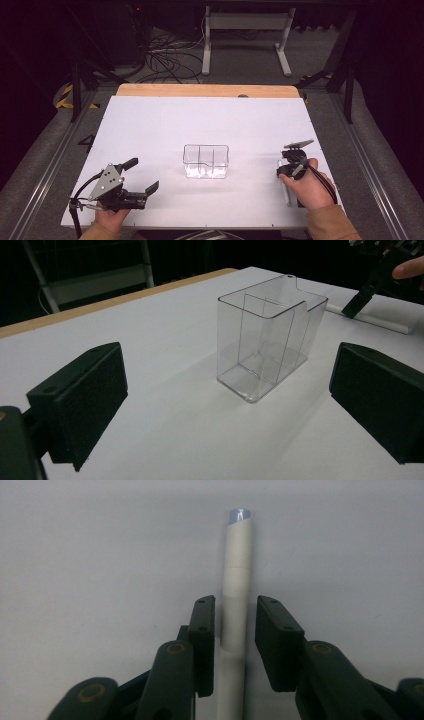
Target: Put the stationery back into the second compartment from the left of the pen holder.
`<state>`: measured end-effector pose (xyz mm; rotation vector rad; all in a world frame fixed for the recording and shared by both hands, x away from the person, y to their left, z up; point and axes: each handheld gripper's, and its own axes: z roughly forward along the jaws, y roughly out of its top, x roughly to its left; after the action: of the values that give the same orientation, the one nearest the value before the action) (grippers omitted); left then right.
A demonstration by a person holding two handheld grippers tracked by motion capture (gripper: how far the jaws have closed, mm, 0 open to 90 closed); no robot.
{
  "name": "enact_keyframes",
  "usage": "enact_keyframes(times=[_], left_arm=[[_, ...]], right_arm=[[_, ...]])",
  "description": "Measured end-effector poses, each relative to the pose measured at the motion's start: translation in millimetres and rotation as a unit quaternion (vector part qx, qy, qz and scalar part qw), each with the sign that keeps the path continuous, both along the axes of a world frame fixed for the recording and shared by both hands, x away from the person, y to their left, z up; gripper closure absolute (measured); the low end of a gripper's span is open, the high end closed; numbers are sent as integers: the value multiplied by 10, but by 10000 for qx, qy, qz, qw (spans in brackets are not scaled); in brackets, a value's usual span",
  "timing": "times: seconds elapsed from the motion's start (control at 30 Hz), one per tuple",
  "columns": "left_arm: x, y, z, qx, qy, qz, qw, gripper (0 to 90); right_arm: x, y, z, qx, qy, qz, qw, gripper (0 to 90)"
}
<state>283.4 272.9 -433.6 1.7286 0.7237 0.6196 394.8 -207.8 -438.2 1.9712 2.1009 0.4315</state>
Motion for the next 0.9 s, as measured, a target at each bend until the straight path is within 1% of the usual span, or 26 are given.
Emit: enact_keyframes(times=[0.07,0.2,0.37,0.7,0.9], left_arm=[[-2,-1,1,1,-8,6,10000,29],[0,1,-1,0,-4,-1,10000,29],[-4,-1,0,6,-13,6,10000,29],[-5,0,2,15,-8,-4,10000,30],[-8,-4,1,5,9,-1,10000,30]], right_arm=[[7,11,-7,-79,35,19,10000,719],[15,26,-7,-200,55,-39,9998,774],[9,45,-13,-314,27,-26,9995,790],[3,55,-16,-347,-3,-11,9994,792],[-18,47,-16,-338,-73,38,9994,793]])
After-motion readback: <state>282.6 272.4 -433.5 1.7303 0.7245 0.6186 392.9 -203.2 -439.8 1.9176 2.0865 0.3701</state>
